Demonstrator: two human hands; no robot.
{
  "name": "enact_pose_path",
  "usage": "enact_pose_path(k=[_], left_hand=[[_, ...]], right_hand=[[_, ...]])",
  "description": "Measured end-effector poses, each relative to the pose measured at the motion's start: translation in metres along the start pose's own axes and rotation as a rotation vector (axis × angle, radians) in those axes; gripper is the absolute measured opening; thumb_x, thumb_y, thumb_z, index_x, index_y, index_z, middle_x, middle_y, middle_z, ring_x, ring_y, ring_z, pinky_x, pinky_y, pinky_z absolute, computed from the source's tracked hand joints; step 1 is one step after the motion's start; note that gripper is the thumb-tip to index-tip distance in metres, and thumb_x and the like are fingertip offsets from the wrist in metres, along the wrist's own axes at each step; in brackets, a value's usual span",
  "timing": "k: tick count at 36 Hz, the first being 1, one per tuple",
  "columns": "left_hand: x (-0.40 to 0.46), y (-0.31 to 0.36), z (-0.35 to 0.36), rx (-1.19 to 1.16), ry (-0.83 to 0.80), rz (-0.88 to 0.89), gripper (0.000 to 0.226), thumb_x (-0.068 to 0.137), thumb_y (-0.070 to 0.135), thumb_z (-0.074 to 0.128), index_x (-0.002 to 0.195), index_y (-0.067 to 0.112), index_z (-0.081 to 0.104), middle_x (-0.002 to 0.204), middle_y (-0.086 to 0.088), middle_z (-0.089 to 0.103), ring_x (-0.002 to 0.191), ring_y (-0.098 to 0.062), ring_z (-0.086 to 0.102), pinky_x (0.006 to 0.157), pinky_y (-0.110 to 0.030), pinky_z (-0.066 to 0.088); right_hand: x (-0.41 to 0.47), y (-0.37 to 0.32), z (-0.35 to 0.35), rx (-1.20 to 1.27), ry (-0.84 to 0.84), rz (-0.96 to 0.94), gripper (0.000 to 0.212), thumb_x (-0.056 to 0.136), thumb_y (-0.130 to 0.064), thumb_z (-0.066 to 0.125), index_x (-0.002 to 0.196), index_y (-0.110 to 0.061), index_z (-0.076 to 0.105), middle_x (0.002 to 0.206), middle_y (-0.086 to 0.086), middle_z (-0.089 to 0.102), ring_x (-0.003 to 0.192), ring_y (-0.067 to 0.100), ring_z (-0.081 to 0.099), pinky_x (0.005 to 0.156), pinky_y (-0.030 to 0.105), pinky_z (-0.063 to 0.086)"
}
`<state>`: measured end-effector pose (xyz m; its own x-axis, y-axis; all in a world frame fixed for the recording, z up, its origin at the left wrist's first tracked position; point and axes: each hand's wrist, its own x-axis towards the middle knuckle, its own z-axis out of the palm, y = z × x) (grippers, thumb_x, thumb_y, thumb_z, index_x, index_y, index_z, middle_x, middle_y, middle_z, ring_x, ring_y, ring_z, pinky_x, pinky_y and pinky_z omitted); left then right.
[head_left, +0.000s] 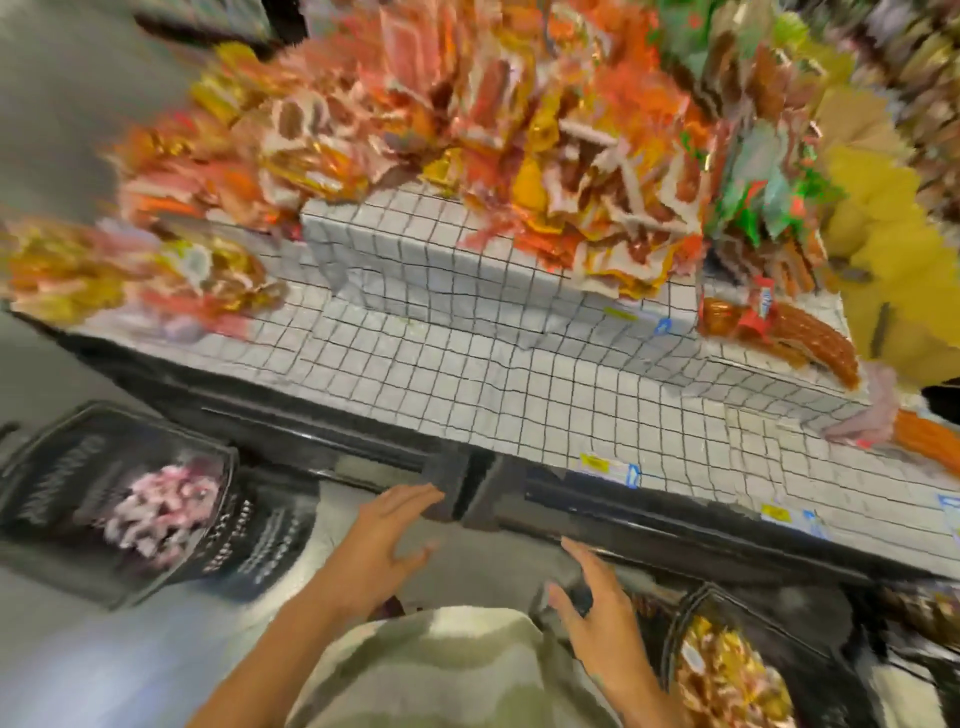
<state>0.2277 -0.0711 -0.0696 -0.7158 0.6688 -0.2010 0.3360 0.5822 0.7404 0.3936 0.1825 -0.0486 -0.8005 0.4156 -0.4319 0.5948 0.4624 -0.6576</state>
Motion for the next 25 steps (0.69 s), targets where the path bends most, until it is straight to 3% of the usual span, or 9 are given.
enact_pose_path(k=[4,7,9,11,15,19,20,23,25], left_hand=[[-0.034,-0.036,-0.034,-0.069,0.088,-0.087,0.057,0.098,0.037,0.062,0.148,0.04,0.035,0.158,0.017,0.031,0.15,-0.008,0.022,0.124,-0.037,0.021],[-0.061,-0.057,-0.055,-0.092,0.181,-0.128,0.053,0.097,0.042,0.059,0.146,0.031,0.042,0.156,0.009,0.038,0.148,-0.015,0.031,0.123,-0.044,0.025],[-0.08,-0.07,-0.066,-0.087,0.248,-0.175,0.055,0.097,0.056,0.051,0.143,0.028,0.046,0.152,0.008,0.042,0.144,-0.016,0.037,0.122,-0.036,0.024],[-0.098,-0.083,-0.075,-0.077,0.299,-0.262,0.051,0.096,0.046,0.058,0.142,0.026,0.049,0.149,0.011,0.043,0.142,-0.016,0.04,0.12,-0.025,0.021],[-0.127,-0.103,-0.09,-0.142,0.4,-0.405,0.053,0.093,0.025,0.07,0.142,0.027,0.051,0.146,0.014,0.045,0.135,-0.015,0.048,0.116,-0.037,0.038],[-0.143,-0.113,-0.106,-0.159,0.498,-0.511,0.055,0.091,0.024,0.071,0.138,0.037,0.044,0.142,0.017,0.043,0.13,-0.004,0.042,0.107,0.0,0.018],[-0.145,-0.116,-0.11,-0.169,0.516,-0.542,0.055,0.092,0.024,0.071,0.137,0.038,0.043,0.142,0.018,0.042,0.13,-0.001,0.039,0.104,0.003,0.015],[-0.146,-0.126,-0.125,-0.193,0.563,-0.61,0.053,0.094,0.023,0.068,0.141,0.033,0.046,0.145,0.017,0.042,0.133,-0.001,0.038,0.107,-0.004,0.02],[-0.143,-0.136,-0.138,-0.189,0.587,-0.627,0.053,0.094,0.021,0.068,0.142,0.03,0.046,0.146,0.016,0.043,0.132,-0.002,0.04,0.107,-0.008,0.023]], right_hand=[[0.013,-0.037,0.026,-0.079,-0.072,-0.075,0.053,0.095,-0.028,0.07,0.145,-0.025,0.051,0.147,-0.01,0.049,0.139,0.012,0.043,0.114,0.025,0.033],[0.03,-0.063,0.038,-0.105,-0.126,-0.119,0.052,0.095,-0.028,0.07,0.143,-0.031,0.051,0.149,-0.01,0.047,0.139,0.011,0.042,0.114,0.026,0.034],[0.043,-0.08,0.047,-0.124,-0.174,-0.156,0.051,0.095,-0.03,0.068,0.142,-0.036,0.048,0.149,-0.013,0.046,0.14,0.01,0.042,0.115,0.03,0.036],[0.057,-0.096,0.056,-0.139,-0.221,-0.201,0.051,0.096,-0.034,0.067,0.143,-0.038,0.047,0.148,-0.015,0.048,0.139,0.009,0.043,0.114,0.036,0.04],[0.088,-0.129,0.078,-0.175,-0.317,-0.286,0.052,0.096,-0.042,0.063,0.143,-0.047,0.042,0.147,-0.025,0.042,0.136,-0.002,0.038,0.112,0.028,0.037],[0.12,-0.165,0.108,-0.218,-0.384,-0.394,0.052,0.096,-0.048,0.06,0.142,-0.051,0.037,0.144,-0.032,0.039,0.133,-0.007,0.036,0.104,0.014,0.032],[0.128,-0.175,0.116,-0.225,-0.405,-0.414,0.052,0.096,-0.048,0.06,0.143,-0.051,0.037,0.142,-0.035,0.037,0.133,-0.008,0.035,0.104,0.013,0.031],[0.153,-0.205,0.142,-0.256,-0.457,-0.457,0.053,0.097,-0.049,0.06,0.145,-0.049,0.038,0.139,-0.041,0.034,0.134,-0.007,0.034,0.109,0.018,0.03],[0.172,-0.227,0.16,-0.27,-0.462,-0.496,0.051,0.097,-0.046,0.062,0.143,-0.048,0.04,0.14,-0.034,0.039,0.132,-0.005,0.038,0.108,0.019,0.032]])
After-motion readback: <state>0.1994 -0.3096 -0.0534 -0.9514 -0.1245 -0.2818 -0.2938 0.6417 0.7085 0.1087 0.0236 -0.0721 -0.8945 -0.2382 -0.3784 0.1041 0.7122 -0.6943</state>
